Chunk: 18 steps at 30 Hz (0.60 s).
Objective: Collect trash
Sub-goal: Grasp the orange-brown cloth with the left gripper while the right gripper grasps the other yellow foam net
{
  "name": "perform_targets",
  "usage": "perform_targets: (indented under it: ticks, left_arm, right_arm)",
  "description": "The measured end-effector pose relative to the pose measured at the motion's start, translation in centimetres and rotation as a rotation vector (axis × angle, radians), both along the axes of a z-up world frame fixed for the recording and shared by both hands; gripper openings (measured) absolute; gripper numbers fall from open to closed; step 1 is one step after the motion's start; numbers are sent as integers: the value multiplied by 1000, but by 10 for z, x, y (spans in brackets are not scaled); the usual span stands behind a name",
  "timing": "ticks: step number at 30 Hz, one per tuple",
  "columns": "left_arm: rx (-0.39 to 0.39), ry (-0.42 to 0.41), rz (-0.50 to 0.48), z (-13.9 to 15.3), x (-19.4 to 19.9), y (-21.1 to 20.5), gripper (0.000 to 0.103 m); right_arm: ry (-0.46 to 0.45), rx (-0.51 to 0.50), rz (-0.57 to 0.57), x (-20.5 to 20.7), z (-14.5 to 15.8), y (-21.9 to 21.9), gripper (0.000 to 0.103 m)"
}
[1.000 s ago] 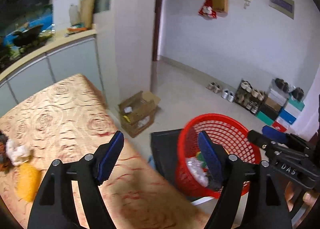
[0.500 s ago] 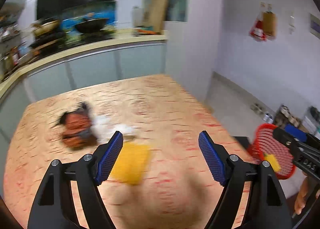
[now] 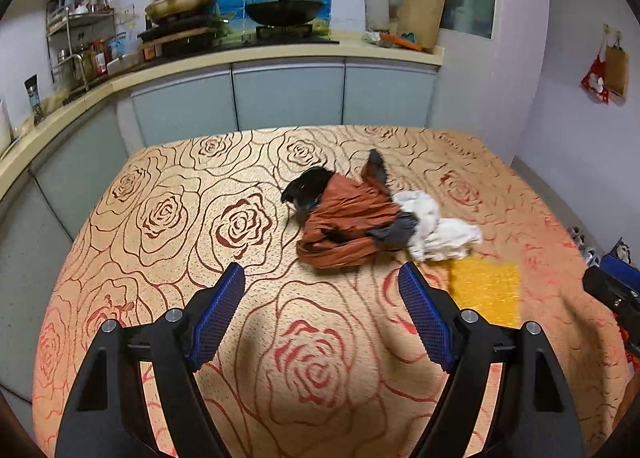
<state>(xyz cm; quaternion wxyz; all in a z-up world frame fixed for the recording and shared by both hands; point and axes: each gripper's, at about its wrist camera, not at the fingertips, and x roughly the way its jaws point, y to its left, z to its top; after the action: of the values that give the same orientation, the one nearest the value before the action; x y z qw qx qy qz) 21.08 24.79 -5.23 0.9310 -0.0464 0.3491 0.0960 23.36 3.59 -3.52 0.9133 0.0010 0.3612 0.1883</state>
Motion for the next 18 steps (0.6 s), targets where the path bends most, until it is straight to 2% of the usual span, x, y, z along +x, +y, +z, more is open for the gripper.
perform_targets:
  ticks: [8, 13, 18]
  left_arm:
    - [18, 11, -90, -11, 20, -2, 76]
    - [40, 18, -143, -14, 39, -8, 76]
    - [28, 35, -167, -20, 54, -8, 76]
  right_arm:
    - [90, 15, 58, 19, -21, 38, 67]
    - [143, 31, 78, 29, -31, 46, 67]
    - [177, 32, 99, 33, -40, 54, 67]
